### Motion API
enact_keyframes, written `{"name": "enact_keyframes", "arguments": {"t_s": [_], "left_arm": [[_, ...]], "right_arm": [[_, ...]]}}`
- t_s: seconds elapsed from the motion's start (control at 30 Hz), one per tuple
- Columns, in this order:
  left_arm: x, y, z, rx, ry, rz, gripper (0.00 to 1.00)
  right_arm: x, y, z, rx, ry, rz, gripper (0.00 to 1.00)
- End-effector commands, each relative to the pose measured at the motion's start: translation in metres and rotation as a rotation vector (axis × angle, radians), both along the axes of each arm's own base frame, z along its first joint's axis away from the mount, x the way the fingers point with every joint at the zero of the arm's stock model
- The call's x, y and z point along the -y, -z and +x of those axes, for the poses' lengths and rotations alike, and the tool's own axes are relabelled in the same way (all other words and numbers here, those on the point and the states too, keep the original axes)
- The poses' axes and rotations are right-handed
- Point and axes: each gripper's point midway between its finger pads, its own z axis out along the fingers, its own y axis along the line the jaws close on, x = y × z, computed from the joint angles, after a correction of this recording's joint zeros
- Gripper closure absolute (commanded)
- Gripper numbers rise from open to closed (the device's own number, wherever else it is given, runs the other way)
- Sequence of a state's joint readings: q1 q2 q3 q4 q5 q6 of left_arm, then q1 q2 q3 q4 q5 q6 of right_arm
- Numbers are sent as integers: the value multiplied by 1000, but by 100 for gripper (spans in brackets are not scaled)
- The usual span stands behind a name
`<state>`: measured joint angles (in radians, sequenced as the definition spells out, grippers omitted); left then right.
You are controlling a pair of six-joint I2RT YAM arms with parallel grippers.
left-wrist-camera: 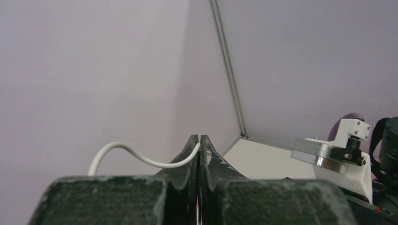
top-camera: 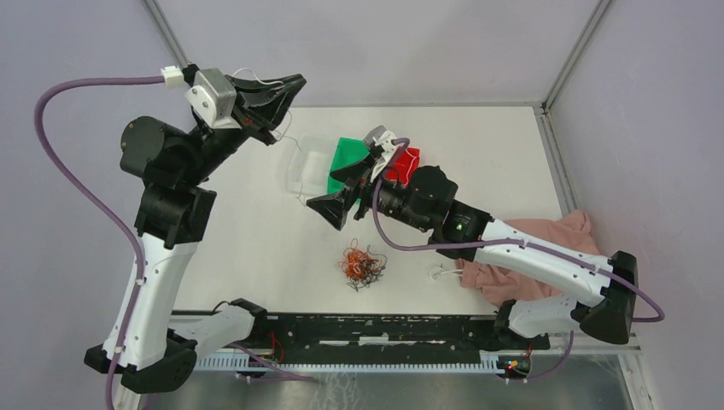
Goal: Untangle the cables
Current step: Place the cable in the bin.
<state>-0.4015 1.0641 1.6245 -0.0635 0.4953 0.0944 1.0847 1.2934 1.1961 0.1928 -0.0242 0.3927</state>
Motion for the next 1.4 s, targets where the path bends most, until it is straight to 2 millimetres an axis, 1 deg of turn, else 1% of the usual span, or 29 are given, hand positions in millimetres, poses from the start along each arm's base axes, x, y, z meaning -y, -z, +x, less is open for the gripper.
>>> {"name": "enact_keyframes", "arguments": {"t_s": [0.0, 0.07, 0.13, 0.3, 0.4, 0.5, 0.57, 0.63, 0.7, 0.87, 0.93, 1.03, 1.1, 1.17, 1.27, 1.3, 1.37], "left_arm": [[2, 0, -27, -49, 95, -43, 97], [4, 3, -28, -56, 106, -41, 97], [4, 4, -30, -60, 115, -40, 97], [6, 4, -30, -62, 127, -38, 97], [5, 2, -31, -53, 123, -42, 97], [4, 2, -31, -50, 119, -45, 97], [4, 5, -30, -52, 114, -42, 97], [4, 8, -29, -53, 110, -35, 97], [4, 10, -29, -54, 108, -30, 97], [4, 14, -29, -60, 111, -24, 97], [4, 15, -30, -61, 112, -24, 97], [4, 14, -32, -55, 114, -23, 97], [3, 12, -33, -49, 113, -24, 97], [3, 11, -34, -43, 115, -25, 97], [3, 11, -34, -42, 115, -25, 97], [3, 12, -34, -42, 115, -24, 97], [4, 12, -33, -42, 114, -23, 97]], "right_arm": [[-9, -34, -10, 72, -74, 48, 5], [-12, -37, -8, 74, -69, 51, 7], [-15, -36, -2, 66, -49, 42, 9], [-25, -26, 19, 38, 24, -7, 12], [-34, -29, 24, 25, 19, 29, 14], [-49, -36, 12, 17, -75, 85, 16], [-56, -39, 1, 13, -145, 109, 20], [-61, -36, -5, -7, -188, 115, 25], [-61, -30, -5, -29, -190, 115, 30], [-54, -20, -1, -77, -162, 106, 45], [-50, -17, 0, -94, -151, 99, 46], [-41, -5, 5, -110, -107, 54, 42], [-32, 4, 12, -123, -49, 16, 37], [-21, 13, 22, -135, 16, -5, 31], [1, 24, 41, -158, 142, -47, 25], [9, 27, 47, -169, 184, -59, 24], [20, 31, 54, -177, 220, -62, 23]]}}
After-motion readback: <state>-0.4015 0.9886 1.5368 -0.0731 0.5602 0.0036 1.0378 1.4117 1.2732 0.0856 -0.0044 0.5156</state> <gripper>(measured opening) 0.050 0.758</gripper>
